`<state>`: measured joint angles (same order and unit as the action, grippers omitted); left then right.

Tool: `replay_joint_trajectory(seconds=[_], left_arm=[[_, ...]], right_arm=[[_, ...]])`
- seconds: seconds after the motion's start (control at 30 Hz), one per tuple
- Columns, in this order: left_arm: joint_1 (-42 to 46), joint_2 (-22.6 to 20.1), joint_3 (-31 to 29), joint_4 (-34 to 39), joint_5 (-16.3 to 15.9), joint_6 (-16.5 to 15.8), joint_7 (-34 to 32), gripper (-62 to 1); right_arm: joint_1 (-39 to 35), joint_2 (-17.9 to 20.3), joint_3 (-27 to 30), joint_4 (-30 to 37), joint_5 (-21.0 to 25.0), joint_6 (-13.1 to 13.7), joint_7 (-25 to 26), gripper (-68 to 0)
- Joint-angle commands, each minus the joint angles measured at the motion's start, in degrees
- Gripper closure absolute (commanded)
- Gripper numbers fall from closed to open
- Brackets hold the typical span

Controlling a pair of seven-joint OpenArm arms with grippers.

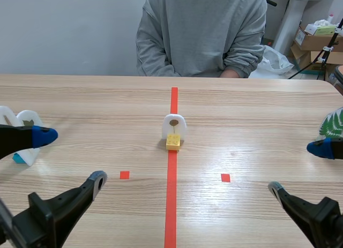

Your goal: Do the leaf sorting experiment

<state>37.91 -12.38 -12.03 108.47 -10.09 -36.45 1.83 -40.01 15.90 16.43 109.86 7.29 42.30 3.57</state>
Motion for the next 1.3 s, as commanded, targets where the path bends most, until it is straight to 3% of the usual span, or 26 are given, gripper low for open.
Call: replay_joint_trajectory(seconds=[0.0, 0.07, 0.23, 0.33, 0.7, 1.03, 1.17, 1.27], left_arm=[[-4.13, 0.28, 0.68, -2.19, -0.79, -1.36, 0.79, -62.3], [-8.57, 0.28, 1.75, -4.98, -0.76, -3.43, 3.34, -62.3], [-19.47, 0.28, 6.49, -12.81, -0.61, -3.43, 7.13, -62.3], [-25.40, 0.28, 10.10, -17.66, 1.75, -3.43, 7.89, -62.3], [-44.15, 0.48, 24.59, -36.79, 3.69, -3.43, 6.27, -62.3], [-58.90, 4.79, 33.00, -53.92, 6.69, -3.43, 3.06, -62.3], [-63.91, 6.82, 36.30, -60.78, 6.99, 0.48, 1.60, -62.3], [-66.73, 8.85, 37.24, -64.81, 8.96, 3.91, 0.33, -62.3]], right_arm=[[0.02, 0.59, 0.74, 1.07, 0.81, 0.42, 0.85, -54.3], [0.02, 0.59, 0.74, 1.07, 0.81, 0.42, 0.83, -54.3], [0.15, 0.59, 0.74, 1.07, 0.81, 0.42, 0.85, -54.3], [0.17, 0.59, 0.74, 1.07, 0.81, 0.42, 0.83, -54.3], [0.15, 0.59, 0.74, 1.07, 0.81, 0.42, 0.81, -54.3], [0.15, 0.59, 0.74, 1.07, 0.81, 0.42, 0.81, -54.3], [0.15, 0.59, 0.74, 1.07, 0.81, 0.42, 0.81, -54.3], [0.15, 0.59, 0.74, 1.07, 0.81, 0.42, 0.81, -54.3]])
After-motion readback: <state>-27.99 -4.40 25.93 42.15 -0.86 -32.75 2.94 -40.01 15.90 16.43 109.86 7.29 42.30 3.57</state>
